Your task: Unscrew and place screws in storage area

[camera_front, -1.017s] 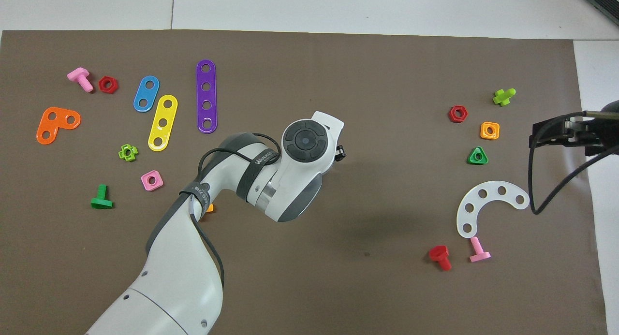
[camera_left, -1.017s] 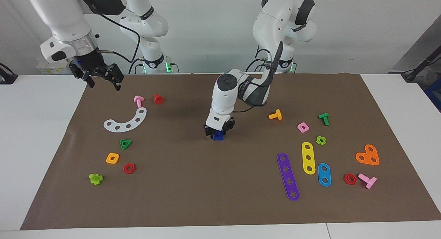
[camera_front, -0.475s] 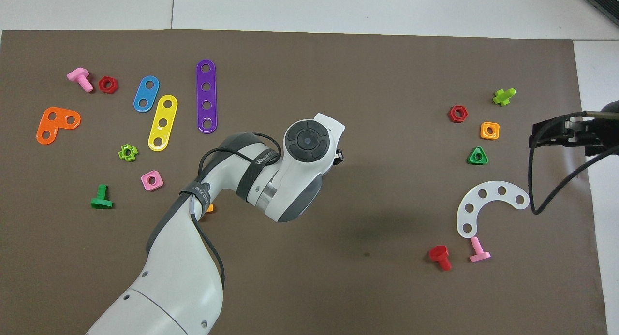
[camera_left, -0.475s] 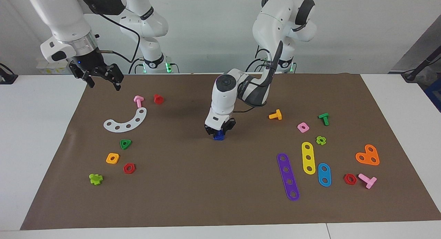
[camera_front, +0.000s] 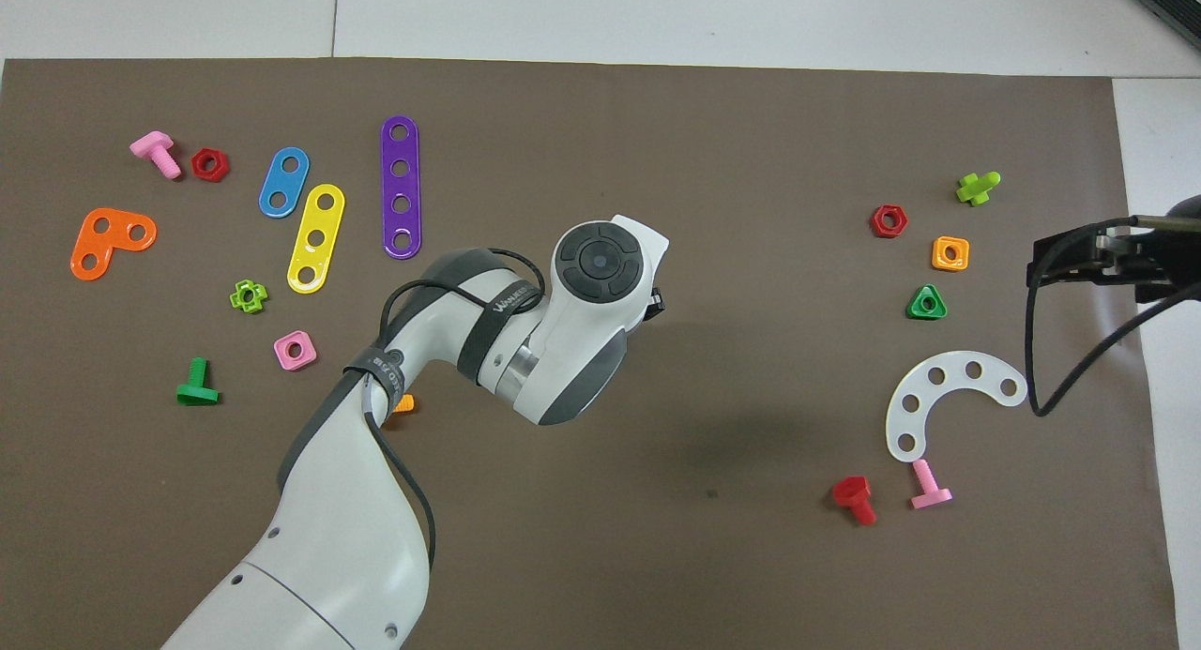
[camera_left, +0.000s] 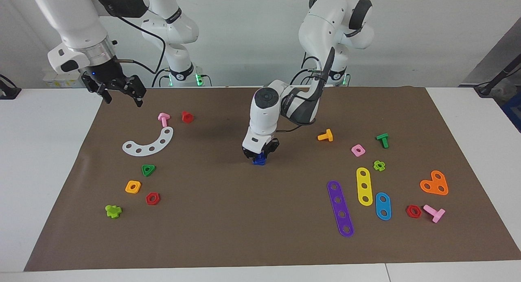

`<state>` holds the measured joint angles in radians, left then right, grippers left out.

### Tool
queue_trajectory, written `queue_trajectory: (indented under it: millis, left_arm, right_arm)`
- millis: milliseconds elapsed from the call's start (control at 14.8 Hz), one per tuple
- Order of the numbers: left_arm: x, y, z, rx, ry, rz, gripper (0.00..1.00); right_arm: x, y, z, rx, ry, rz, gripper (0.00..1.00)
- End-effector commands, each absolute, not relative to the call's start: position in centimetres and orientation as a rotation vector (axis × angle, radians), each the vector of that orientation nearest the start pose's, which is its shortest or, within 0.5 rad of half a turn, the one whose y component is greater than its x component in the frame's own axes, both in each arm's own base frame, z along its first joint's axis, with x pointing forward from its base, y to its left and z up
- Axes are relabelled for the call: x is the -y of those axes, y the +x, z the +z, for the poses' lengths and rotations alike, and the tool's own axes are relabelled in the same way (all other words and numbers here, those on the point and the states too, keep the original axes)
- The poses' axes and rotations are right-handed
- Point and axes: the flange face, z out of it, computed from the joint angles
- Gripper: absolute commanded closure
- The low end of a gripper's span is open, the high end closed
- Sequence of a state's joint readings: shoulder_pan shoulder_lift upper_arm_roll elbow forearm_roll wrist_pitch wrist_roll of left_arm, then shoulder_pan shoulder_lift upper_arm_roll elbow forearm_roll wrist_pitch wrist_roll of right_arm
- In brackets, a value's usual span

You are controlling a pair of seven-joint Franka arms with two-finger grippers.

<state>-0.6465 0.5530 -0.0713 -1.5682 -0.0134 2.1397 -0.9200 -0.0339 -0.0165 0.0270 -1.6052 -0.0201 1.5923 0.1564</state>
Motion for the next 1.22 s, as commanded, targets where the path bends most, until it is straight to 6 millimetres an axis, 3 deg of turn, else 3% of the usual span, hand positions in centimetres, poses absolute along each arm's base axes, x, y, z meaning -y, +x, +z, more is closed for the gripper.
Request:
queue_trajectory:
  millis: [0,136,339,407,542,678,949,1017,1153]
  left_arm:
    - [45.6,54.6,34.7,0.351,-3.149,0.054,0.84]
    - [45.5,55.1,36.4,0.375,-3.157,0.075,0.83]
    - [42.8,57.0,39.3,0.435,-3.151,0.075,0.83]
    - [41.0,57.7,41.4,0.435,-3.172,0.052,0.83]
    - [35.9,58.6,42.7,0.318,-3.195,0.088,0.82]
    - [31.3,59.0,41.9,0.15,-3.194,0.126,0.82]
    - [23.7,59.7,39.5,-0.147,-3.184,0.19,0.82]
    - [21.8,59.8,38.9,-0.207,-3.183,0.198,0.82]
    - [19.9,59.3,37.3,-0.311,-3.182,0.183,0.82]
  right_arm:
    - [1.0,54.4,62.0,-0.22,-3.163,-0.012,0.0]
    - [1.0,54.4,62.0,-0.22,-3.163,-0.012,0.0]
    - [1.0,54.3,62.0,-0.242,-3.158,-0.01,0.0]
    - [1.0,54.4,62.0,-0.22,-3.159,-0.012,0.0]
    - [0.4,54.4,62.0,-0.208,-3.159,-0.012,0.0]
    - [-0.6,54.8,62.1,-0.221,-3.14,-0.071,0.02]
    - [-8.8,53.7,59.2,-0.299,-3.114,-0.139,0.03]
    - [-10.0,53.2,57.9,-0.326,-3.104,-0.159,0.03]
    - [-14.0,52.4,56.0,-0.306,-3.103,-0.147,0.03]
